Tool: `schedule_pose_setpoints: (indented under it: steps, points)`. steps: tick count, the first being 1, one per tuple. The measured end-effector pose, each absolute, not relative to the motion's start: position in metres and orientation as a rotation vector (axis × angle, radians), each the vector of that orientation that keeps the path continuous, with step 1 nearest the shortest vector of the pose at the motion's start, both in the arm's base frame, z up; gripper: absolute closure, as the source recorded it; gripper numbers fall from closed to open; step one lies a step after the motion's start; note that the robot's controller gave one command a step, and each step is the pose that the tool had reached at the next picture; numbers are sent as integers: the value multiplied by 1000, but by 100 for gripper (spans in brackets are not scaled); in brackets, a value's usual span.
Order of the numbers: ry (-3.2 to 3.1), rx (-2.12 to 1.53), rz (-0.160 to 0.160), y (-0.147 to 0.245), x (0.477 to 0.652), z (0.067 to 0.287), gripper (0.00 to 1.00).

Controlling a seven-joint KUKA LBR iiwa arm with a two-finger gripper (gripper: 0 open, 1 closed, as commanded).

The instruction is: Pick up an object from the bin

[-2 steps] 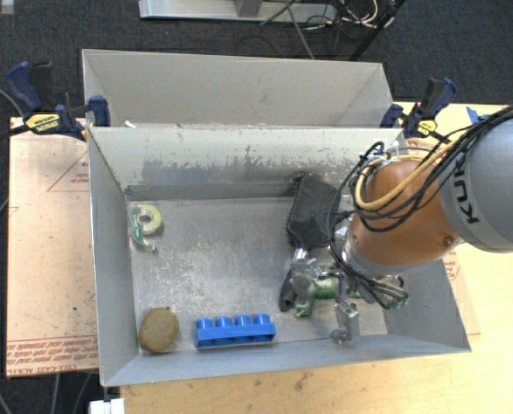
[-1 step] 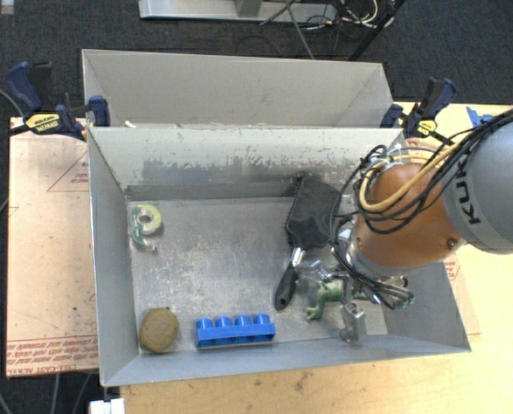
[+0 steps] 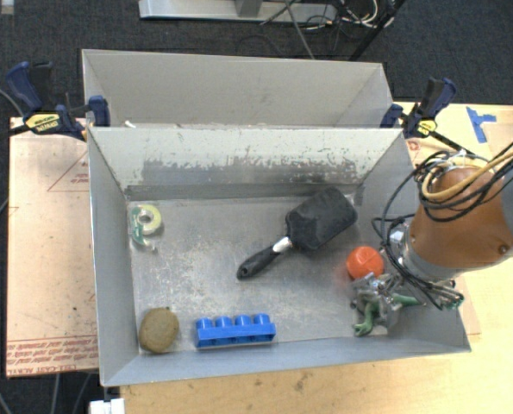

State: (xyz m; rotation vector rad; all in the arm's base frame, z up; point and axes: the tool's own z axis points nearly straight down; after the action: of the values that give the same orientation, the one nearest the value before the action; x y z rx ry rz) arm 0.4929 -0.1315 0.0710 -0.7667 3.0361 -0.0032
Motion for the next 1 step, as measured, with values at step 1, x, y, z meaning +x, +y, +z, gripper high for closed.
schedule_pose_setpoints:
  steps: [1]
  points:
    - [3036,-767,-3,-131,493,71,100]
